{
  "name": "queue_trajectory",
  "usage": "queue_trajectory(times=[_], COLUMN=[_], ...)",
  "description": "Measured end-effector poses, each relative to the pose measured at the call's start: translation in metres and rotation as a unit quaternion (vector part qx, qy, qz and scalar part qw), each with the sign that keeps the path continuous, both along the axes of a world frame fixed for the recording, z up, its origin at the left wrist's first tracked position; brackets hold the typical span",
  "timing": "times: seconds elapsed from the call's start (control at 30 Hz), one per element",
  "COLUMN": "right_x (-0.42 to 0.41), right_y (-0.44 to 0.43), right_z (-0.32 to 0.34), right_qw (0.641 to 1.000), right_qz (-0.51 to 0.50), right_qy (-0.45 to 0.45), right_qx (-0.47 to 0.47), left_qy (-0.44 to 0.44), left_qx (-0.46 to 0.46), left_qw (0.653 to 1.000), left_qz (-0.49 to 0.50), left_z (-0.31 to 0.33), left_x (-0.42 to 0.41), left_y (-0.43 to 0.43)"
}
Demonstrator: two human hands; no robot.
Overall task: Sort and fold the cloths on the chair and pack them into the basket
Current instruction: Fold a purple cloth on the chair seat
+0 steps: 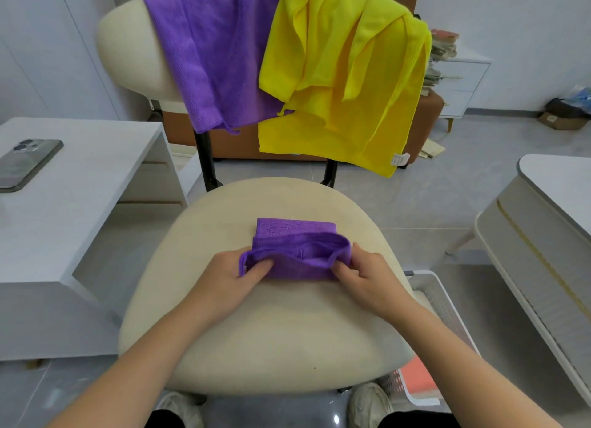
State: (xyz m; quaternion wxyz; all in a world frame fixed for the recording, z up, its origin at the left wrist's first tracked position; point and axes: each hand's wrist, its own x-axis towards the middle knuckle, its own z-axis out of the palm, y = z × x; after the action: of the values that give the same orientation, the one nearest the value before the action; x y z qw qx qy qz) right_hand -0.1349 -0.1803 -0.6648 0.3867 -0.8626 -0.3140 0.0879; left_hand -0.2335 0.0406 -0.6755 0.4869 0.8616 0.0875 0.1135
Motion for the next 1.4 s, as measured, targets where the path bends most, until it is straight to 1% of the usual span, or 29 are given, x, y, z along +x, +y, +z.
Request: queue_trajectory(times=[0.07,0.17,0.3,0.37,0.5,0.6,0.67,0.73,0.8,0.93,0.97,1.0,1.17,1.23,1.3,1.37,1.4], right_x=[0.002,0.006,0.012,0.014,0.017,0.021,0.022,0.022,0.024,0.028,0.027,0.027,0.023,0.02,0.019,0.023,0.026], right_y=[0.007,0.016,0.025,0.031,0.04,0.043,0.045,0.046,0.045,0.039,0.037,0.036,0.037,0.039,0.041,0.042,0.042], right_z=[0.002,0.002,0.001,0.0,-0.003,-0.004,-0.002,-0.001,-0.001,0.003,0.004,0.005,-0.002,-0.003,-0.004,-0.01,-0.011], right_qw=[0.998,0.992,0.984,0.98,0.969,0.961,0.956,0.954,0.957,0.968,0.967,0.967,0.966,0.961,0.953,0.94,0.934], right_qz=[-0.043,-0.093,-0.164,-0.194,-0.236,-0.239,-0.234,-0.231,-0.232,-0.24,-0.241,-0.239,-0.23,-0.235,-0.242,-0.228,-0.213], right_qy=[0.025,0.051,0.042,0.035,-0.014,-0.045,-0.071,-0.078,-0.057,0.05,0.072,0.077,-0.015,-0.051,-0.116,-0.226,-0.273], right_qx=[0.03,0.066,0.057,0.03,-0.066,-0.134,-0.162,-0.175,-0.164,-0.053,-0.036,-0.038,-0.116,-0.14,-0.14,-0.114,-0.086], left_qy=[0.027,0.032,0.038,0.047,0.085,0.127,0.159,0.183,0.191,0.183,0.177,0.172,0.147,0.118,0.026,-0.075,-0.111], left_qx=[-0.007,-0.008,0.02,0.061,0.157,0.224,0.249,0.261,0.258,0.216,0.21,0.208,0.201,0.222,0.298,0.411,0.443], left_qw=[0.998,0.996,0.988,0.981,0.958,0.938,0.927,0.92,0.919,0.932,0.935,0.937,0.937,0.934,0.926,0.895,0.881], left_qz=[0.053,0.083,0.147,0.18,0.226,0.234,0.232,0.229,0.227,0.226,0.224,0.224,0.244,0.256,0.229,0.16,0.124], left_z=[0.002,0.005,0.004,0.003,0.002,0.002,0.002,0.004,0.004,0.005,0.005,0.006,0.01,0.008,0.001,-0.006,-0.008], left_x=[0.007,0.018,0.035,0.042,0.051,0.058,0.062,0.064,0.066,0.067,0.067,0.067,0.064,0.064,0.064,0.065,0.066], left_y=[-0.005,-0.008,-0.011,-0.013,-0.019,-0.021,-0.02,-0.02,-0.018,-0.012,-0.011,-0.011,-0.021,-0.025,-0.025,-0.022,-0.02])
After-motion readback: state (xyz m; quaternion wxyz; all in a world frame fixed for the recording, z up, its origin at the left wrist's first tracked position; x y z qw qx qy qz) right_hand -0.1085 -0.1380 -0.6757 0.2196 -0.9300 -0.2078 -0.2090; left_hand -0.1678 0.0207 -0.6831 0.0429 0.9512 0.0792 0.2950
